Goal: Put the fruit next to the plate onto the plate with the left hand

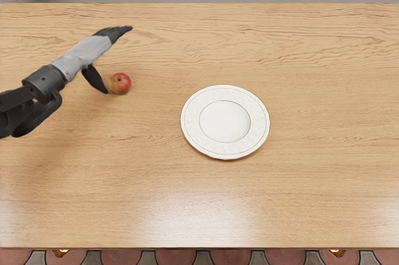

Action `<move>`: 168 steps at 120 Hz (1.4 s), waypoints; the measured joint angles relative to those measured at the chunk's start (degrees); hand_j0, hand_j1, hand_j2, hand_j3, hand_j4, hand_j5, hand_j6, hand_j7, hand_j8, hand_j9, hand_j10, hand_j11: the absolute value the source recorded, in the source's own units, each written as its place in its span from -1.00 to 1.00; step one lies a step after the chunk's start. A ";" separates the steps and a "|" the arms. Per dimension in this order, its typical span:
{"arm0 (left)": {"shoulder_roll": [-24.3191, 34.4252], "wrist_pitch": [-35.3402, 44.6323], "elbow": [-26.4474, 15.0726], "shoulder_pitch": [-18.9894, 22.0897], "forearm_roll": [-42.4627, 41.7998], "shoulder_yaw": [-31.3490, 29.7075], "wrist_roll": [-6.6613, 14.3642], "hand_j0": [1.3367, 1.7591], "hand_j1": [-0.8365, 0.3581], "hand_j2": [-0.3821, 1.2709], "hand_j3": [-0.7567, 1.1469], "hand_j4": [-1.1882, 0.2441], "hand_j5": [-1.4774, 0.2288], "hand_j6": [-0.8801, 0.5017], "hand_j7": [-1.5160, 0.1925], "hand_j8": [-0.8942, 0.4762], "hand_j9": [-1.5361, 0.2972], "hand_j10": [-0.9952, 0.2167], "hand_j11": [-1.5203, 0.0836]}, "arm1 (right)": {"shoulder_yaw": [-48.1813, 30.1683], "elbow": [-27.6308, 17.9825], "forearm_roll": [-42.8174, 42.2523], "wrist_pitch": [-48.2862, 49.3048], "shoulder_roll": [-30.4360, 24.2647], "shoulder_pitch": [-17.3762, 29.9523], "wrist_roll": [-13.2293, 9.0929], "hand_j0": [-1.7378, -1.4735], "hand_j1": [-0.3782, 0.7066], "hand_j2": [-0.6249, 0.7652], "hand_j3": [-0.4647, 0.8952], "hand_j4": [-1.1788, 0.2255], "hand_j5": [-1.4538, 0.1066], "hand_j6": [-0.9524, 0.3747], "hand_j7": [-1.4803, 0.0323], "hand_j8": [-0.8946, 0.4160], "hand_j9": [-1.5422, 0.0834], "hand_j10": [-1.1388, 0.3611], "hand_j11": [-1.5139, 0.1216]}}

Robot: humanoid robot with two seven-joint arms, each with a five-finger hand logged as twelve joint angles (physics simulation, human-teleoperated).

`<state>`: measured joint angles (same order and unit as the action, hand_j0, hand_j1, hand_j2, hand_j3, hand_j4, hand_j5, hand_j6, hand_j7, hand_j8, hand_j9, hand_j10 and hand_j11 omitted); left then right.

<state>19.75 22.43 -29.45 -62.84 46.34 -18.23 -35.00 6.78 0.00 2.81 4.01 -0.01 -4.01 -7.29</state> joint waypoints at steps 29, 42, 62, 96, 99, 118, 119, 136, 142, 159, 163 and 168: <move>-7.82 0.14 9.59 -0.80 0.02 -8.16 0.00 0.52 0.95 -0.53 -0.20 0.62 0.70 0.24 0.74 0.27 0.65 0.60 0.86 | 0.00 0.00 0.00 -0.02 0.00 -0.11 0.00 -0.40 -0.94 -0.10 -0.32 0.68 0.86 0.44 0.96 0.37 0.90 0.52 0.85; -8.76 0.15 11.44 -0.80 -0.02 -10.27 0.00 0.52 0.95 -0.53 -0.20 0.62 0.70 0.23 0.74 0.27 0.65 0.60 0.86 | 0.03 0.00 0.00 -0.02 0.00 -0.12 0.00 -0.40 -0.94 -0.10 -0.32 0.68 0.86 0.44 0.96 0.37 0.90 0.52 0.85; -11.00 0.16 14.11 -0.18 -0.28 -11.26 0.00 0.52 0.94 -0.53 -0.20 0.62 0.70 0.23 0.74 0.27 0.64 0.60 0.86 | 0.08 0.00 0.00 -0.02 0.00 -0.12 0.00 -0.40 -0.94 -0.10 -0.32 0.68 0.86 0.44 0.96 0.37 0.90 0.52 0.85; -12.10 0.15 16.68 0.34 -0.66 -12.55 -0.01 0.52 0.78 -0.49 -0.20 0.50 0.57 0.11 0.61 0.14 0.52 0.46 0.72 | 0.09 0.00 0.00 -0.06 0.00 -0.12 0.00 -0.40 -0.94 -0.10 -0.32 0.68 0.86 0.44 0.96 0.37 0.90 0.52 0.85; -12.14 0.15 16.82 0.35 -0.67 -12.69 -0.01 0.52 0.77 -0.48 -0.20 0.49 0.56 0.10 0.60 0.13 0.51 0.45 0.71 | 0.09 0.00 0.00 -0.05 0.00 -0.12 0.00 -0.40 -0.94 -0.10 -0.32 0.68 0.86 0.44 0.96 0.37 0.90 0.52 0.85; -12.45 0.16 17.21 0.43 -0.74 -14.36 0.00 0.52 0.69 -0.50 -0.20 0.43 0.49 0.04 0.53 0.07 0.45 0.38 0.64 | 0.09 0.00 0.00 -0.05 0.00 -0.12 0.00 -0.40 -0.94 -0.10 -0.32 0.68 0.86 0.44 0.96 0.37 0.90 0.52 0.85; -12.45 0.16 17.22 0.43 -0.75 -14.43 0.00 0.52 0.69 -0.50 -0.20 0.43 0.49 0.04 0.53 0.07 0.45 0.38 0.64 | 0.09 0.00 0.00 -0.05 0.00 -0.12 0.00 -0.40 -0.94 -0.10 -0.32 0.68 0.86 0.44 0.96 0.37 0.90 0.52 0.85; -12.89 0.15 17.89 0.43 -0.76 -15.06 -0.01 0.52 0.60 -0.47 -0.20 0.36 0.41 -0.03 0.46 0.00 0.38 0.30 0.56 | 0.09 0.00 0.00 -0.06 0.00 -0.12 0.00 -0.40 -0.94 -0.10 -0.32 0.68 0.86 0.44 0.96 0.37 0.90 0.52 0.85; -12.89 0.15 17.99 0.43 -0.77 -15.14 -0.01 0.52 0.57 -0.46 -0.20 0.34 0.39 -0.06 0.43 -0.03 0.35 0.27 0.53 | 0.09 0.00 0.00 -0.05 0.00 -0.12 0.00 -0.40 -0.94 -0.10 -0.32 0.68 0.86 0.44 0.96 0.37 0.90 0.52 0.85; -12.98 0.16 18.08 0.52 -0.74 -15.71 0.00 0.52 0.48 -0.44 -0.20 0.28 0.33 -0.12 0.37 -0.09 0.30 0.20 0.47 | 0.09 0.00 0.00 -0.05 0.00 -0.11 0.00 -0.40 -0.94 -0.10 -0.32 0.68 0.86 0.44 0.96 0.37 0.90 0.52 0.85; -12.98 0.16 18.09 0.52 -0.75 -16.03 0.00 0.52 0.46 -0.44 -0.20 0.27 0.31 -0.13 0.36 -0.10 0.29 0.19 0.45 | 0.09 0.00 0.00 -0.05 0.00 -0.10 0.00 -0.40 -0.94 -0.10 -0.32 0.68 0.86 0.44 0.96 0.37 0.90 0.52 0.85; -12.98 0.16 18.09 0.52 -0.76 -16.31 0.00 0.52 0.43 -0.45 -0.20 0.26 0.30 -0.14 0.34 -0.12 0.27 0.17 0.43 | 0.09 0.00 0.00 -0.05 0.00 -0.11 0.00 -0.40 -0.94 -0.10 -0.32 0.68 0.86 0.44 0.96 0.37 0.90 0.52 0.85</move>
<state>6.77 22.59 -11.36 -62.31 45.58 -34.53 -35.00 6.87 0.00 2.81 3.96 -0.01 -4.12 -7.30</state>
